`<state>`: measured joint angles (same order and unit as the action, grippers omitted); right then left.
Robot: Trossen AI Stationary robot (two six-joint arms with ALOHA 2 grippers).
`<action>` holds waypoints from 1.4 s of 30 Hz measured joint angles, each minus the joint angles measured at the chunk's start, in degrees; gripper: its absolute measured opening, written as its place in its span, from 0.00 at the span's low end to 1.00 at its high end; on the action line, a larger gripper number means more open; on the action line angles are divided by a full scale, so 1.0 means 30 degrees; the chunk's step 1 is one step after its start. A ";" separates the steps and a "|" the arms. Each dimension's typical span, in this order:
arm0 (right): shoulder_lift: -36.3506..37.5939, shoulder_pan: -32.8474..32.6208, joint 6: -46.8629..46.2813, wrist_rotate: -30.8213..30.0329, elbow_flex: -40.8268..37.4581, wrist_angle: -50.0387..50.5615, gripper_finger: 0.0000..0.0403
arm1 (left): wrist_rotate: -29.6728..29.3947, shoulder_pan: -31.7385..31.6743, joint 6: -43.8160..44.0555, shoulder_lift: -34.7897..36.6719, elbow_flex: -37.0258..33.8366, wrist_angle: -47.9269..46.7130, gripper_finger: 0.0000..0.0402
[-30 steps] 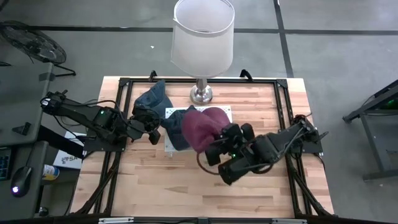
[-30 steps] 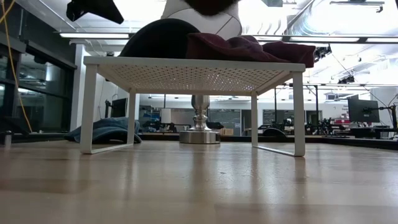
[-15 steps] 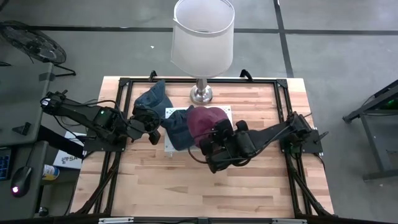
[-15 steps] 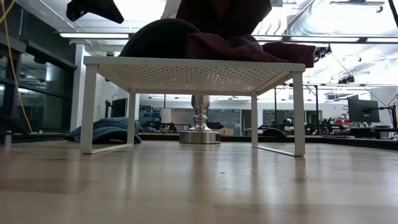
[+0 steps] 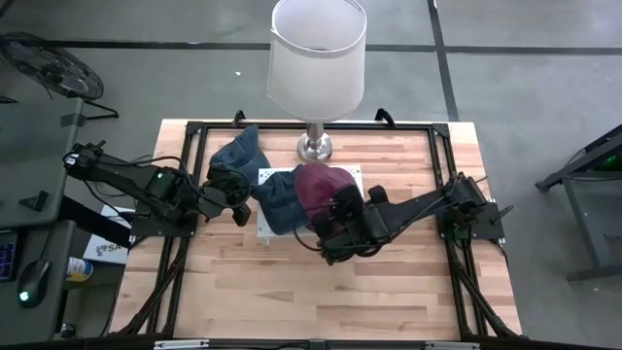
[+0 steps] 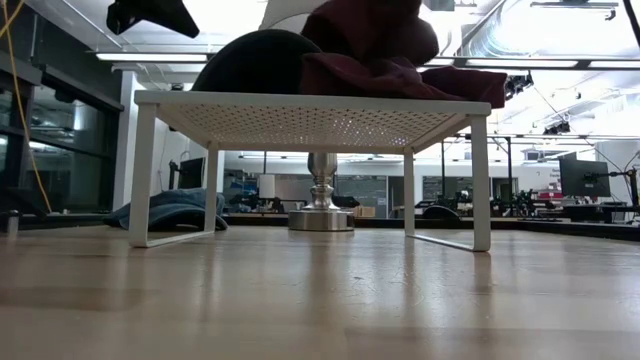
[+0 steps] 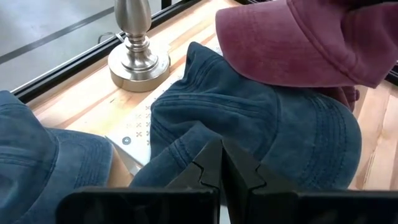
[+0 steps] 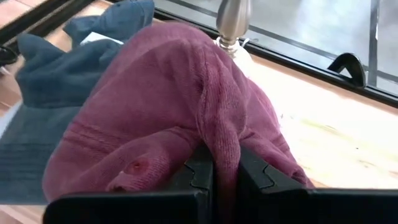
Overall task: Pick & Place hat
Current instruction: Stack the red cap on top of the other red cap on the shelf
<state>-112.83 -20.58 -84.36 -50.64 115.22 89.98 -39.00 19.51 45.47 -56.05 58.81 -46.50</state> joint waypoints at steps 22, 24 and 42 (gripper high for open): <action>0.0019 -0.0007 0.0222 0.3583 -0.0255 0.0013 0.26 | 0.0341 0.0000 -0.0073 -0.0007 0.0000 -0.0015 0.00; 0.0019 -0.0007 0.0212 0.3778 -0.0255 0.0013 0.31 | 0.0361 0.0000 -0.0073 -0.0007 0.0000 -0.0015 0.00; 0.4173 -0.0006 0.3981 0.5855 -0.0167 -0.3717 0.49 | 0.0371 0.0000 -0.0073 -0.0007 -0.0003 -0.0119 0.00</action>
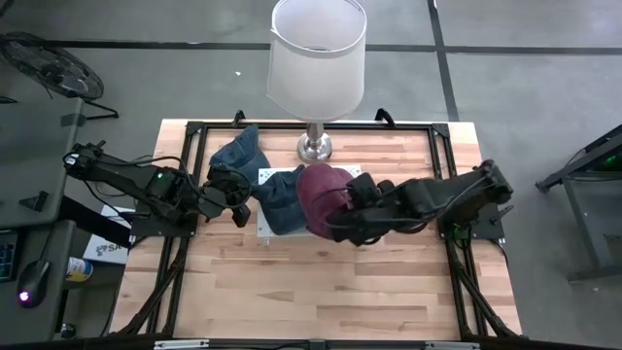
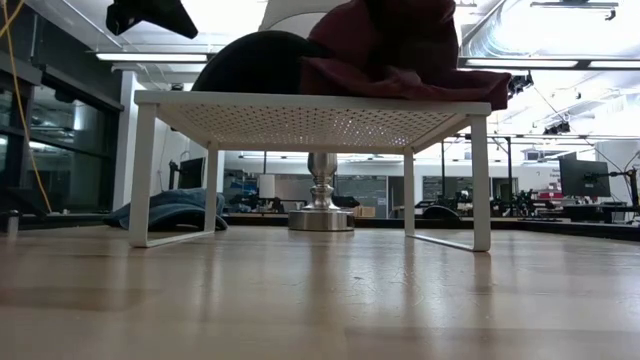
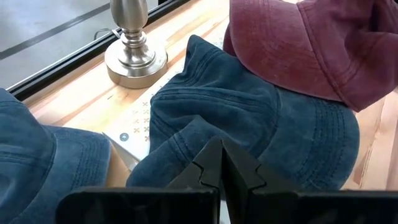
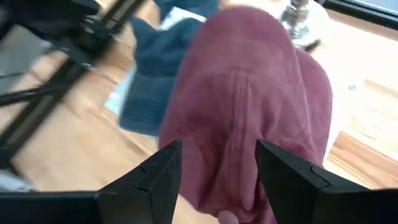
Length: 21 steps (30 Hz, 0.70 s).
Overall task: Pick & Place hat
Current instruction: Stack the red cap on top of the other red cap on the shelf
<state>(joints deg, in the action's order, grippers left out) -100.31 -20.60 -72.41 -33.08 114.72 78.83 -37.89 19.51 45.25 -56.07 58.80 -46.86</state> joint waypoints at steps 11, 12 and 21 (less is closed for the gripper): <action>0.0691 0.2154 0.2449 0.3115 -0.0044 -0.0393 0.51 | 0.0007 0.0000 0.0000 0.0000 0.0003 0.0032 0.00; 0.0691 0.2371 0.2651 0.3467 -0.0044 -0.0418 0.52 | 0.0010 0.0000 0.0000 0.0000 0.0003 0.0068 0.00; 0.0407 0.3660 0.3779 0.5239 -0.0051 -0.0473 0.53 | 0.0007 0.0000 0.0002 0.0000 0.0003 0.0119 0.00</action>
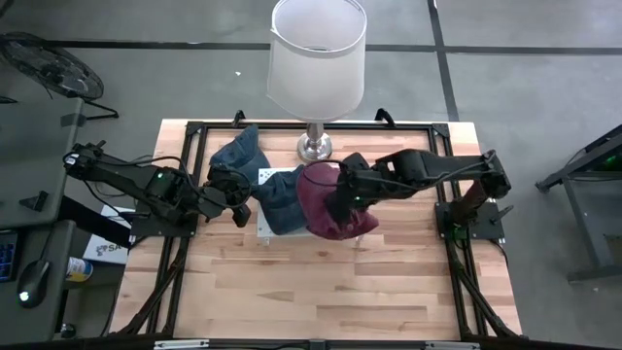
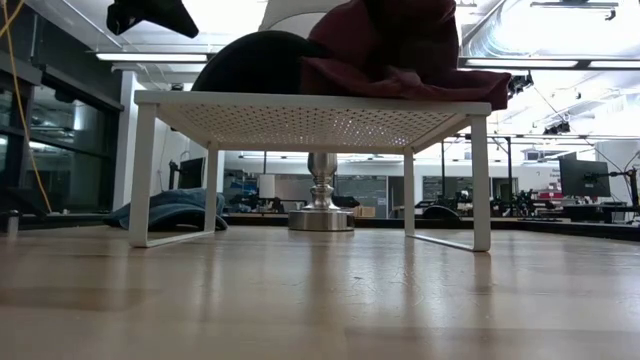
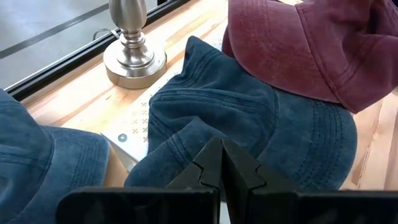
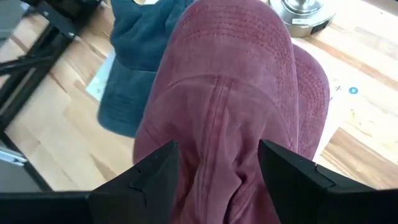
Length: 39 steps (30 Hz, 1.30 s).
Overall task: Pick & Place hat
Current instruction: Stack the red cap on top of the other red cap on the shelf
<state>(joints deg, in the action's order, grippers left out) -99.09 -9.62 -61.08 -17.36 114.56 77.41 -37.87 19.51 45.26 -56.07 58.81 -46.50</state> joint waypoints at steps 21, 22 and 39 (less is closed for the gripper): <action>-0.1742 0.1483 0.1602 0.1677 -0.0015 0.0254 0.50 | -0.0007 0.0000 0.0152 -0.0007 0.0000 0.0022 0.00; -0.1742 0.1523 0.1621 0.1850 -0.0015 0.0254 0.49 | -0.0007 0.0000 0.0152 -0.0007 0.0000 0.0022 0.00; -0.1742 0.1592 0.2032 0.2145 -0.0015 0.0115 0.17 | -0.0013 0.0000 0.0151 -0.0007 0.0000 0.0022 0.00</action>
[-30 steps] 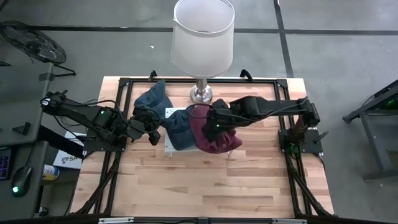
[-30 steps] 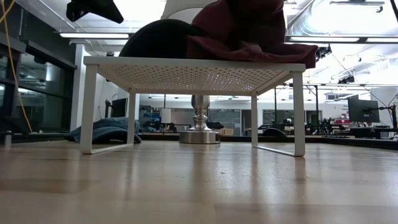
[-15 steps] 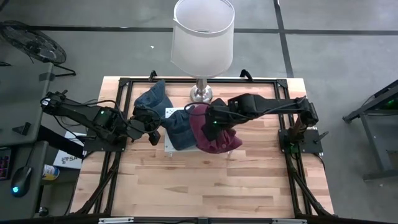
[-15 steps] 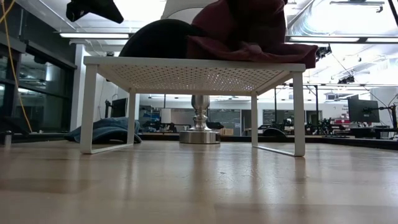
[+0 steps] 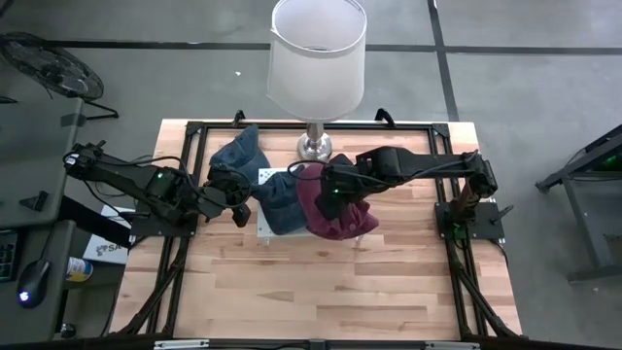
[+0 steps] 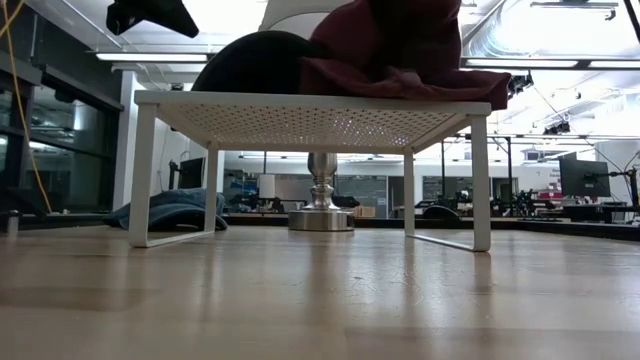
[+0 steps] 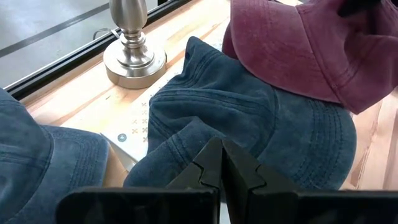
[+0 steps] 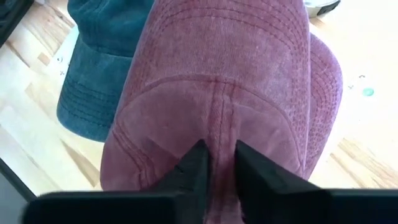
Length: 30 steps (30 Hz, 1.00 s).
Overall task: Pick & Place hat
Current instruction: Stack the red cap on top of the other red cap on the shelf
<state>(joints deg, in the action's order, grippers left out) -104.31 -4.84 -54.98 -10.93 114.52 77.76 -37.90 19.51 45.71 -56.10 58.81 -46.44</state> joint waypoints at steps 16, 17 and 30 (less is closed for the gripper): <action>0.0643 -0.0003 -0.0633 -0.1862 0.0022 -0.0015 0.01 | 0.0005 0.0000 0.0071 0.0000 0.0000 0.0000 0.00; 0.0889 -0.0009 -0.0815 -0.2117 0.0022 0.0003 0.01 | 0.0003 0.0000 0.0120 0.0000 0.0000 0.0004 0.00; 0.2805 -0.2363 -0.6821 -0.4769 0.0058 0.2943 0.00 | -0.0002 0.0000 0.0211 0.0000 -0.0002 0.0000 0.00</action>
<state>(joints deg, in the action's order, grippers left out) -95.90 -11.93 -75.45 -25.23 114.69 86.58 -37.91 19.51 46.35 -56.10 58.80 -46.44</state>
